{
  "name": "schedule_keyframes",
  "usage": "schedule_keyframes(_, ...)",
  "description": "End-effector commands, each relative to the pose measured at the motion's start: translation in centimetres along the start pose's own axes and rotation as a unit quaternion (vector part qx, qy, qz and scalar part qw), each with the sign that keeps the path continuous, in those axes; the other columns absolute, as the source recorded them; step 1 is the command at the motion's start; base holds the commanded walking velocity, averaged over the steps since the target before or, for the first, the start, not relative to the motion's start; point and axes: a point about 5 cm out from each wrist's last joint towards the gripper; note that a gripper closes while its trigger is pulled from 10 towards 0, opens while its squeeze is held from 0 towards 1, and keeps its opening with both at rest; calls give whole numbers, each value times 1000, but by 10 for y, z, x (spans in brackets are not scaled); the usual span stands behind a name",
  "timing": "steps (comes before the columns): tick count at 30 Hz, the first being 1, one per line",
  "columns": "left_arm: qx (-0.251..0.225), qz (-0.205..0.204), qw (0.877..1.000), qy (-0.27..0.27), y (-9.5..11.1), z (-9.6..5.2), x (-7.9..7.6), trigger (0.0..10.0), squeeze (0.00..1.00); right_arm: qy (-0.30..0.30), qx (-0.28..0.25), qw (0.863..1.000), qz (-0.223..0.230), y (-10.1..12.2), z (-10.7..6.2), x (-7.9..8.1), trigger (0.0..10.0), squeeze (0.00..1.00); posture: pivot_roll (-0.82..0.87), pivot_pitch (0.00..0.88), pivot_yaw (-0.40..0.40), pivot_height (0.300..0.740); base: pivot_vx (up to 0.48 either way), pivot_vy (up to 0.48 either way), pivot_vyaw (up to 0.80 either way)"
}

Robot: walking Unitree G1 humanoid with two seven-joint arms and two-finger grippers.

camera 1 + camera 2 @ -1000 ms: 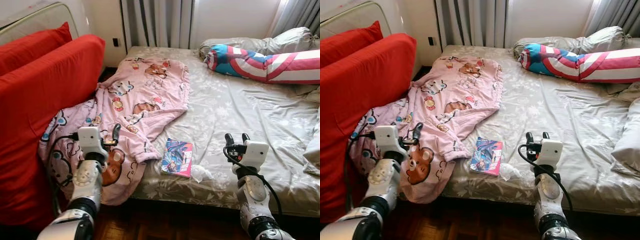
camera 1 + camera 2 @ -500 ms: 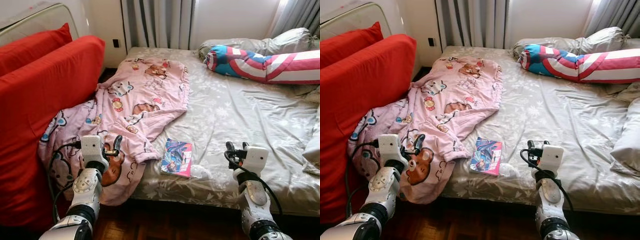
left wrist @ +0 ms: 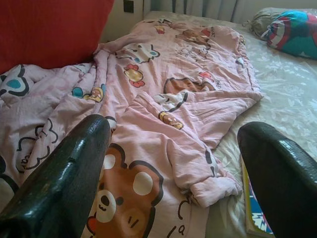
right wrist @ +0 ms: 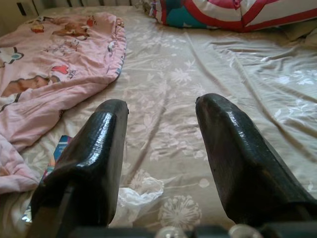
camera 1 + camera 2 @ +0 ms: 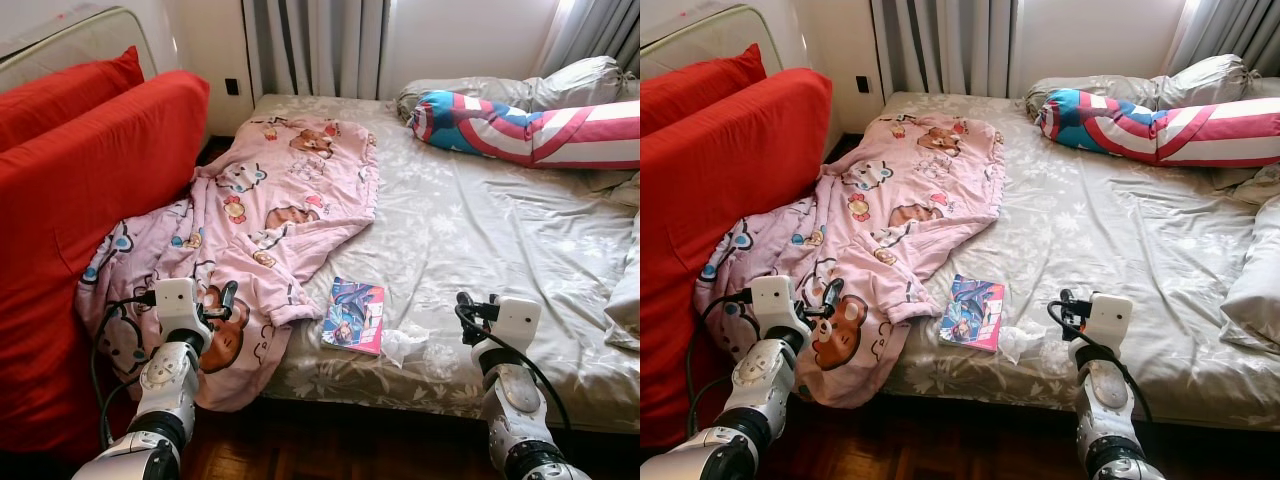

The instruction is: Clean up the room

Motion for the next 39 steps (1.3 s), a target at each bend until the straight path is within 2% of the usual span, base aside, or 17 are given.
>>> schedule_keyframes(1,11,-4,1000,6,-1,0,5,10000,0,6,16,1000,1,-4,0,3,10000,0,-34,0,-27,740,0,0,0)
schedule_keyframes(15,10,1,1000,-3,-1,0,4,10000,0,13,53,999,-5,-19,-8,-2,10000,0,-37,0,-21,740,266,0,59)
schedule_keyframes(20,11,2,1000,-4,-1,0,4,10000,0,6,64,998,5,-21,-8,-5,10000,0,-37,0,-21,740,356,0,165)
schedule_keyframes(33,11,2,1000,-5,1,1,4,10000,0,16,89,996,-5,-25,-9,-7,10000,0,-36,0,-20,740,302,0,0)
schedule_keyframes(39,10,0,1000,-5,1,1,4,10000,0,18,95,995,-3,-28,-11,-7,10000,0,-34,0,-19,740,0,0,788)
Point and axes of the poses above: a point about 5 cm out from each wrist's last joint towards the gripper, its own z axis pointing out of the wrist towards the gripper, its own y axis along the axis of the wrist's last joint, x = y × z, and after that the axes turned 3 degrees about -z, right-handed
